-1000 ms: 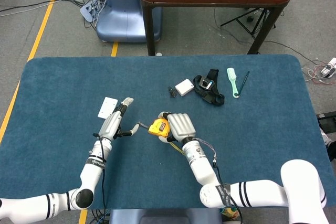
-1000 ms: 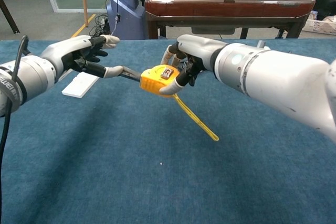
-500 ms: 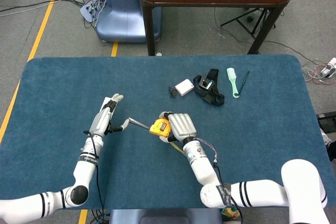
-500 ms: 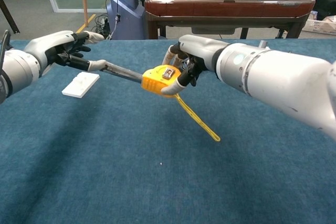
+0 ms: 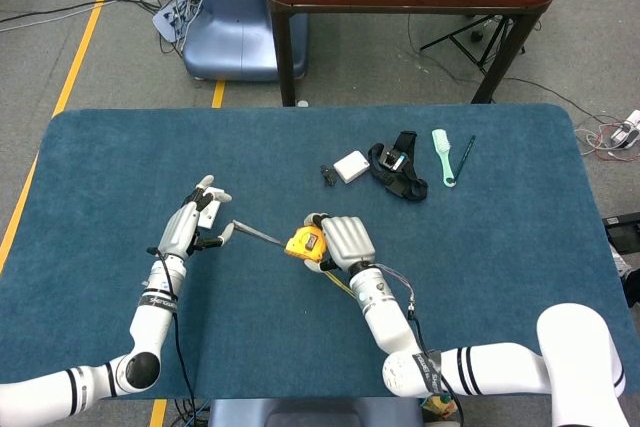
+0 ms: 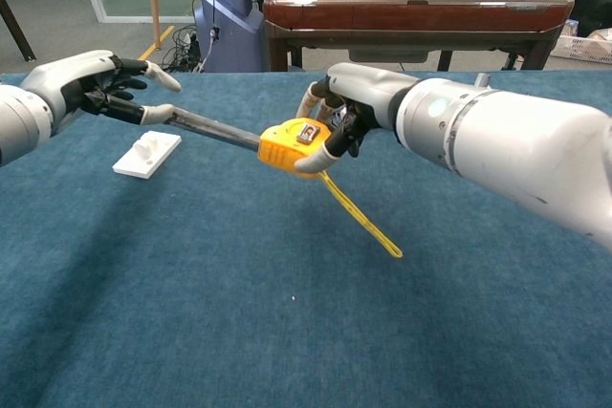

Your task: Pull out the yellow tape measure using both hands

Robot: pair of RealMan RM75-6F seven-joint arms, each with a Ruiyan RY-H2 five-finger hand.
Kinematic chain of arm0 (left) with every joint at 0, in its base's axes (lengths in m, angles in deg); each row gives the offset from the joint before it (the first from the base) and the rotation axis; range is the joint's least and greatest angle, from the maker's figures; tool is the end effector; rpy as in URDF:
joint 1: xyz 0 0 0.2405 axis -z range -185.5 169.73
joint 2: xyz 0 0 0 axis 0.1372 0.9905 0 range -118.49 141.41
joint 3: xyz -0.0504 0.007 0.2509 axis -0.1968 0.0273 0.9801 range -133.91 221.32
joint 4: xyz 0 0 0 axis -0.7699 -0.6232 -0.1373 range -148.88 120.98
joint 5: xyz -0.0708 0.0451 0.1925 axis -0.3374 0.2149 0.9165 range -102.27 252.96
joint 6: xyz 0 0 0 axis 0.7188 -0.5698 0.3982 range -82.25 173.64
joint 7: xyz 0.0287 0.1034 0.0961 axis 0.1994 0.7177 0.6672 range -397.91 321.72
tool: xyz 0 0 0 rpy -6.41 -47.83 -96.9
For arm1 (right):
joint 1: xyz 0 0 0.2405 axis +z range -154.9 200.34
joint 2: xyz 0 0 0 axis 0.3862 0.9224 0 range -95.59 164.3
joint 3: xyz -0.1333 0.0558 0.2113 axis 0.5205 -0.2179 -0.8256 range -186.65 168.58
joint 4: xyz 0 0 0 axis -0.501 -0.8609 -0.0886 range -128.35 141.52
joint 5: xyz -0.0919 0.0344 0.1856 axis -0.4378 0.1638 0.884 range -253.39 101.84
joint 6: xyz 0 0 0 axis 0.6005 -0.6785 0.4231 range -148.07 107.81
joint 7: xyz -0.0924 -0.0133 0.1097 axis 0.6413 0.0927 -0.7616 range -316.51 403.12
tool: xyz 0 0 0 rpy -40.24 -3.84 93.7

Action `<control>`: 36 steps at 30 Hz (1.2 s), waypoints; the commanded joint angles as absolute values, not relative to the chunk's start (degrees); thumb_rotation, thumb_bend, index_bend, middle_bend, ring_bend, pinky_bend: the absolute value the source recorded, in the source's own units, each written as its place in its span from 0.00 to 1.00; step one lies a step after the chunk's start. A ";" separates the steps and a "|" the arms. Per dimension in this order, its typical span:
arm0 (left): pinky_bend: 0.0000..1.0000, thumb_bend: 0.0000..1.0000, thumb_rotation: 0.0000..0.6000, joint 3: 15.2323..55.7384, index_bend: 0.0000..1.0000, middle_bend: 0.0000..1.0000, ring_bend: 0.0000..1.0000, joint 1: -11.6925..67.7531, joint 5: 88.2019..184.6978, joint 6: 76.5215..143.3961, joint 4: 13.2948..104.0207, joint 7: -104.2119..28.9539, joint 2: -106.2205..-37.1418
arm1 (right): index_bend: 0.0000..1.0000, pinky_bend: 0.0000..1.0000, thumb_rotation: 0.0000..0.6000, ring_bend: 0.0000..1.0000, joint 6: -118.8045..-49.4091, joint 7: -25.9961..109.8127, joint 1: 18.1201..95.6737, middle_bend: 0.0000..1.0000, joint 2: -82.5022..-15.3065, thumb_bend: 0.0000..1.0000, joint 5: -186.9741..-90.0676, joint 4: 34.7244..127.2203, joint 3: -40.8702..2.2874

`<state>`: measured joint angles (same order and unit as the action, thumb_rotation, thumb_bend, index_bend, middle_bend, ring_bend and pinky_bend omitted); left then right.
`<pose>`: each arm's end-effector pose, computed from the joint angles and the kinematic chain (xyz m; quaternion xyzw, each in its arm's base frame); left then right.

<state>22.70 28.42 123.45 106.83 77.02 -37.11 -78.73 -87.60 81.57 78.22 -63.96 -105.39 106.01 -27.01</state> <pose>-0.1583 0.3501 0.0107 -0.4821 -0.6178 -0.4900 0.3817 -0.0400 -0.3215 -0.0507 0.6865 -0.5015 0.3591 0.3850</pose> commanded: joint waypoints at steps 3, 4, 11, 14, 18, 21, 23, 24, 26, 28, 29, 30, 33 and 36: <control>0.00 0.41 1.00 22.72 0.34 0.00 0.00 28.45 123.77 106.76 76.93 -37.38 -78.75 | 0.72 0.37 1.00 0.64 -87.49 81.48 78.16 0.69 -63.83 0.82 -105.25 105.94 -26.90; 0.00 0.43 1.00 22.72 0.36 0.00 0.00 28.45 123.82 106.74 76.89 -37.48 -78.78 | 0.72 0.37 1.00 0.64 -87.45 81.43 78.15 0.69 -63.82 0.82 -105.20 105.91 -26.91; 0.00 0.51 1.00 22.66 0.47 0.00 0.00 28.40 124.04 106.55 76.52 -38.26 -79.07 | 0.72 0.37 1.00 0.64 -87.04 81.12 78.12 0.69 -63.81 0.82 -105.03 105.32 -26.78; 0.00 0.54 1.00 22.61 0.52 0.00 0.00 28.42 124.09 106.38 76.40 -38.50 -79.05 | 0.72 0.37 1.00 0.64 -86.84 81.07 78.12 0.69 -63.77 0.82 -104.82 105.08 -26.73; 0.00 0.57 1.00 22.84 0.56 0.02 0.00 28.40 124.11 105.97 76.38 -38.44 -78.78 | 0.72 0.37 1.00 0.64 -86.44 80.98 78.15 0.69 -63.44 0.82 -104.60 104.94 -26.81; 0.00 0.58 1.00 22.88 0.57 0.04 0.00 28.28 124.00 105.56 76.65 -38.80 -78.49 | 0.72 0.37 1.00 0.64 -86.15 81.03 78.21 0.69 -62.99 0.82 -104.65 105.05 -26.81; 0.00 0.58 1.00 22.89 0.58 0.04 0.00 28.21 123.94 105.30 76.84 -39.06 -78.26 | 0.72 0.37 1.00 0.64 -85.88 81.00 78.21 0.69 -62.65 0.82 -104.65 105.25 -26.73; 0.00 0.58 1.00 22.87 0.58 0.04 0.00 28.19 123.96 105.31 76.85 -39.12 -78.21 | 0.72 0.37 1.00 0.64 -85.82 81.07 78.23 0.69 -62.50 0.82 -104.70 105.29 -26.65; 0.00 0.58 1.00 22.81 0.58 0.04 0.00 28.10 124.15 105.53 76.90 -39.28 -78.12 | 0.72 0.37 1.00 0.64 -85.46 81.12 78.19 0.69 -62.01 0.82 -104.57 105.64 -26.45; 0.00 0.58 1.00 22.84 0.57 0.04 0.00 27.91 124.54 105.86 77.09 -39.46 -77.96 | 0.72 0.37 1.00 0.64 -85.16 81.09 78.09 0.69 -61.40 0.82 -104.44 105.96 -26.28; 0.00 0.58 1.00 22.92 0.57 0.04 0.00 27.83 124.68 105.99 77.17 -39.43 -77.87 | 0.72 0.37 1.00 0.64 -84.87 80.99 78.04 0.69 -61.08 0.82 -104.27 106.14 -26.25; 0.00 0.58 1.00 23.00 0.57 0.04 0.00 27.74 124.78 106.12 77.24 -39.38 -77.78 | 0.72 0.37 1.00 0.64 -84.50 80.83 77.98 0.69 -60.70 0.82 -104.05 106.38 -26.26; 0.00 0.58 1.00 23.02 0.56 0.04 0.00 27.40 124.69 106.44 77.43 -39.59 -77.57 | 0.72 0.37 1.00 0.64 -83.55 80.59 77.95 0.69 -59.36 0.82 -103.70 107.16 -26.24; 0.00 0.58 1.00 23.15 0.56 0.04 0.00 26.93 124.97 106.83 77.61 -40.00 -77.31 | 0.72 0.37 1.00 0.64 -82.98 80.75 77.99 0.69 -58.03 0.82 -103.71 108.00 -25.83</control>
